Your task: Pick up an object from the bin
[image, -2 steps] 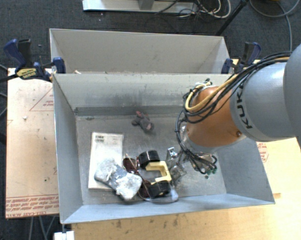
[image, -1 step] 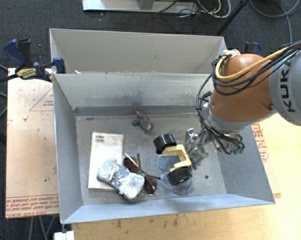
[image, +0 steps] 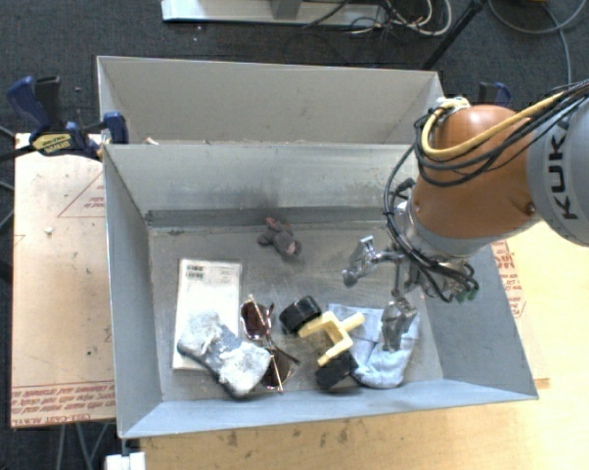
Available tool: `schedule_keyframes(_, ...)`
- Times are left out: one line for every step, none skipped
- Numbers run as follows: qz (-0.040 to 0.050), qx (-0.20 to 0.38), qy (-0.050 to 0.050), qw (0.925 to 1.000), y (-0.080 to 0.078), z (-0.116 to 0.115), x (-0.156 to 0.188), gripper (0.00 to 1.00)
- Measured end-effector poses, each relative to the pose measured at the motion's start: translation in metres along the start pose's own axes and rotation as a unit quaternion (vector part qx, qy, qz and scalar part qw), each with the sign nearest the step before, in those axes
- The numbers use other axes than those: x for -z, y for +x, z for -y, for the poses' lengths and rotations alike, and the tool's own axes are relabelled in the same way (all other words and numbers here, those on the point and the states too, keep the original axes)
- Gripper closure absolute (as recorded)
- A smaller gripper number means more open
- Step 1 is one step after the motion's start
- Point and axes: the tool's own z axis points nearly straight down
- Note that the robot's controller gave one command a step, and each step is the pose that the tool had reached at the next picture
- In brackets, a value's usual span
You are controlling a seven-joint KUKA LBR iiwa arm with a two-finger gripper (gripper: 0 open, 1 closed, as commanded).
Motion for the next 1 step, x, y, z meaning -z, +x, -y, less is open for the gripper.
schedule_keyframes(0.0000, 0.000, 0.000, 1.0000, 0.0000, 0.0000, 0.0000, 0.00)
